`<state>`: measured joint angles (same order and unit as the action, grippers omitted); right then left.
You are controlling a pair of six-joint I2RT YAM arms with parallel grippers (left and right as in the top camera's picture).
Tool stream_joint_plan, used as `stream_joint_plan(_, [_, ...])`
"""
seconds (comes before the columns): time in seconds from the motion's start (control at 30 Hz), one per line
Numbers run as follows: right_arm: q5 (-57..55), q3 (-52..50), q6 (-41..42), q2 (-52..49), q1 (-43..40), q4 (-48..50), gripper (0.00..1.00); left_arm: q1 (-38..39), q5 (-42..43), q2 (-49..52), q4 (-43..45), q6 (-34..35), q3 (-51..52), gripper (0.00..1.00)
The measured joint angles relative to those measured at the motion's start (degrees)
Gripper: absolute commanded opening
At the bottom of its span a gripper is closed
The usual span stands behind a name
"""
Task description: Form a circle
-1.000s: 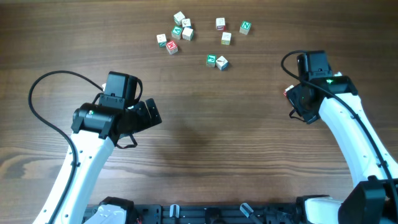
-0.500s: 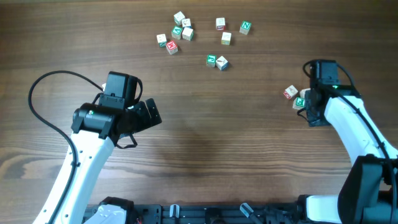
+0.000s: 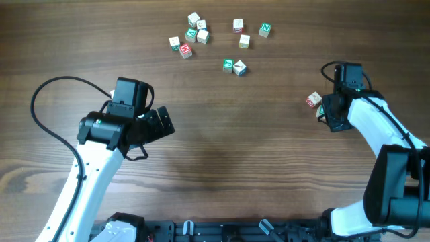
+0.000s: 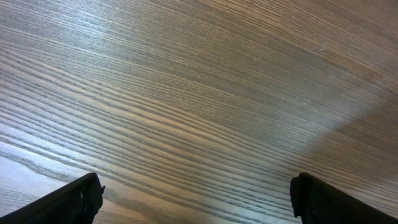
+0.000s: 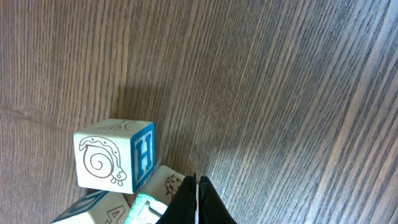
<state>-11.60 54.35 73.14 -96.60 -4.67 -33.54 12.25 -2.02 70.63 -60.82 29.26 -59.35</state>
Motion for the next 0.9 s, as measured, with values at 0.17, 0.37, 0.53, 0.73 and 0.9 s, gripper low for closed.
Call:
stream_joint_plan(0.17, [0.1, 0.0, -0.4, 0.0, 0.0, 0.0, 0.04, 0.0, 0.0, 0.0, 0.0, 0.0, 0.0, 1.0])
stream_joint_plan(0.37, [0.7, 0.0, -0.4, 0.0, 0.0, 0.2, 0.04, 0.0, 0.0, 0.0, 0.0, 0.0, 0.0, 1.0])
stream_joint_plan(0.53, [1.1, 0.0, -0.4, 0.0, 0.0, 0.2, 0.04, 0.0, 0.0, 0.0, 0.0, 0.0, 0.0, 1.0])
stream_joint_plan(0.73, [1.1, 0.0, -0.6, 0.0, 0.0, 0.7, 0.04, 0.0, 0.0, 0.0, 0.0, 0.0, 0.0, 1.0])
stream_joint_plan(0.9, [1.1, 0.0, -0.9, 0.0, 0.0, 0.9, 0.04, 0.0, 0.0, 0.0, 0.0, 0.0, 0.0, 1.0])
